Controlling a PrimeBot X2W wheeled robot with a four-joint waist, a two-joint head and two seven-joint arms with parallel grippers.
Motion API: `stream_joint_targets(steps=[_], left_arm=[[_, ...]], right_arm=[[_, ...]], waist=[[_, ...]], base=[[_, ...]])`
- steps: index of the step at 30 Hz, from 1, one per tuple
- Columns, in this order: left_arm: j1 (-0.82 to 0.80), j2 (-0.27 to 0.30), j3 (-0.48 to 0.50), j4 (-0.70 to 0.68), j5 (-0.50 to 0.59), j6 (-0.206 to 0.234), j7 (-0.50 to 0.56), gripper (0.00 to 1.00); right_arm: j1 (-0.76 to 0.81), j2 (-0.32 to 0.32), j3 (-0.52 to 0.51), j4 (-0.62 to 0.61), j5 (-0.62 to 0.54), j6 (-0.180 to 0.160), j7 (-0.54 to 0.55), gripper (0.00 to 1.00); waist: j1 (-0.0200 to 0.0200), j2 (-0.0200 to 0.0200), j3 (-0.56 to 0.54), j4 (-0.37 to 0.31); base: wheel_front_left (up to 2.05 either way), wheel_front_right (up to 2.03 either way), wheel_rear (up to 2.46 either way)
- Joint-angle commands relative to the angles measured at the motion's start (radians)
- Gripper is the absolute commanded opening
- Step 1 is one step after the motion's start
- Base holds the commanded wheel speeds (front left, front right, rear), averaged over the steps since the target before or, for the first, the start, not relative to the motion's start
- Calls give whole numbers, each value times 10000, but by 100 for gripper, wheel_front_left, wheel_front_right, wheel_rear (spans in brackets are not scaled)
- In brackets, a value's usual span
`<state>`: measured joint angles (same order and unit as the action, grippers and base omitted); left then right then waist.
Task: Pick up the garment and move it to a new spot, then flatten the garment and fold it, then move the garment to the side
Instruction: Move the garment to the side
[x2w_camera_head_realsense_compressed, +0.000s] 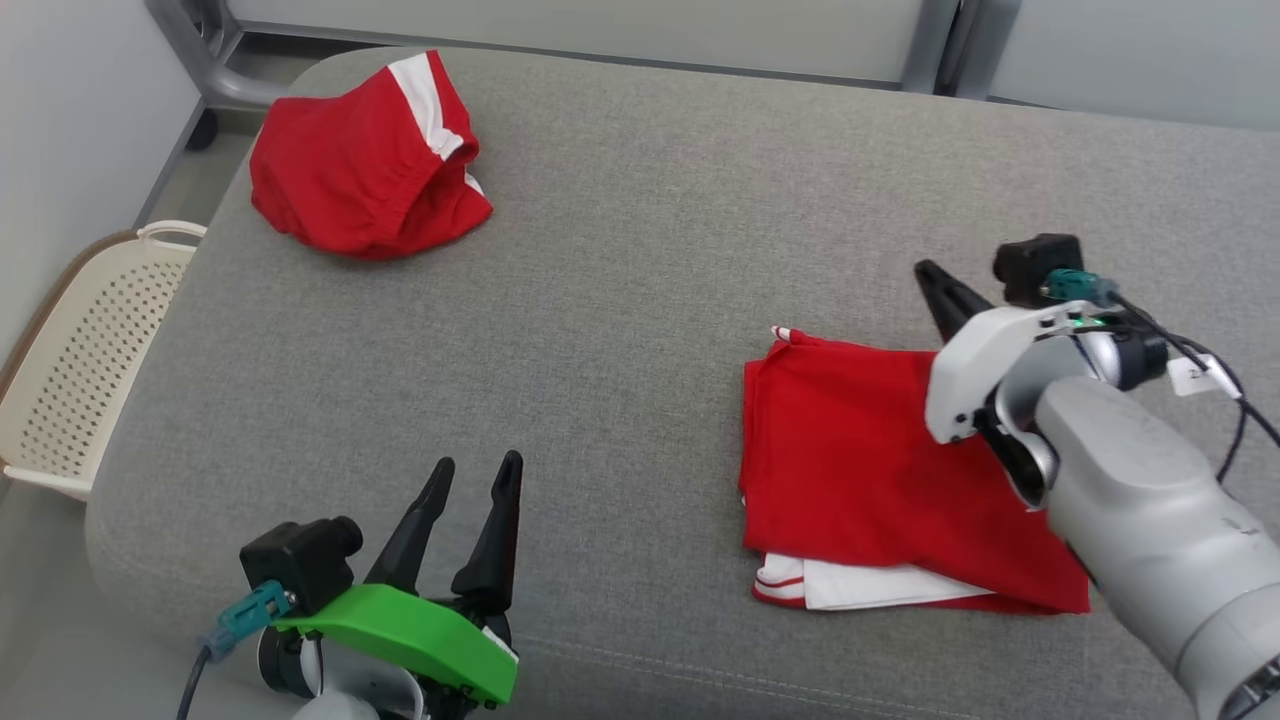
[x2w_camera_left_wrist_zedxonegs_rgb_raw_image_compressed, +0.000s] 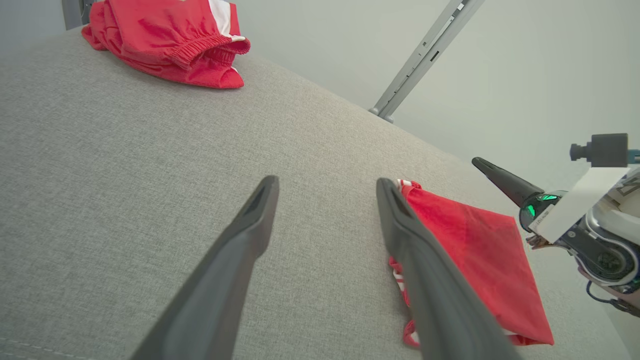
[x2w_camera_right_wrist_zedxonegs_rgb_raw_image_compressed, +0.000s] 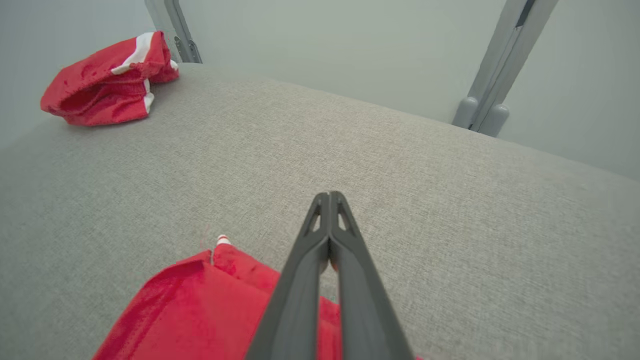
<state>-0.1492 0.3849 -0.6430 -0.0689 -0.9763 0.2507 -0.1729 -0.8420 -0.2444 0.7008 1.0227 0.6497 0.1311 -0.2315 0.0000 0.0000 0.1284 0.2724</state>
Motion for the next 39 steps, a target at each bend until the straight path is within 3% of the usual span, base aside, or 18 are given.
stream_joint_targets(steps=[1, 2, 3, 9, 17, 26, 34, 39], left_arm=[[154, 47, 33, -39, -17, 39, 4, 100], [166, 60, 21, -43, -16, 43, 10, 100], [170, 62, 20, -50, -22, 52, 13, 100], [340, 136, 20, -128, -62, 141, 26, 100], [356, 203, 13, -257, -58, 208, 73, 100], [139, 207, -33, -275, -5, 156, 120, 100], [129, 171, -67, -237, 15, 153, 95, 100], [242, 201, -31, -244, -16, 195, 34, 100]], right_arm=[[279, -304, -104, 38, 123, -7, -100, 76], [373, -479, -174, 19, 209, -7, -95, 98], [482, -628, -244, -20, 313, -7, -103, 100], [1341, -1501, -312, -789, 1039, -7, 409, 100], [2471, -2336, -62, -2639, 2111, -7, 1897, 100], [3103, -2418, -294, -3435, 3005, -7, 2916, 100], [3298, -2391, -560, -3133, 3356, -7, 3773, 100], [3399, -2755, -813, -3225, 3188, -7, 3845, 100]], waist=[[0, 0, -145, -195], [0, 0, -186, -262], [0, 0, -225, -325], [0, 0, -404, -761], [0, 0, -381, -1064], [0, 0, -196, -752], [0, 0, -101, -201], [0, 0, -136, 19]], base=[[0, 0, 0], [0, 0, 0], [0, 0, 0], [0, 0, 0], [0, 0, 0], [0, 0, 0], [0, 0, 0], [0, 0, 0]])
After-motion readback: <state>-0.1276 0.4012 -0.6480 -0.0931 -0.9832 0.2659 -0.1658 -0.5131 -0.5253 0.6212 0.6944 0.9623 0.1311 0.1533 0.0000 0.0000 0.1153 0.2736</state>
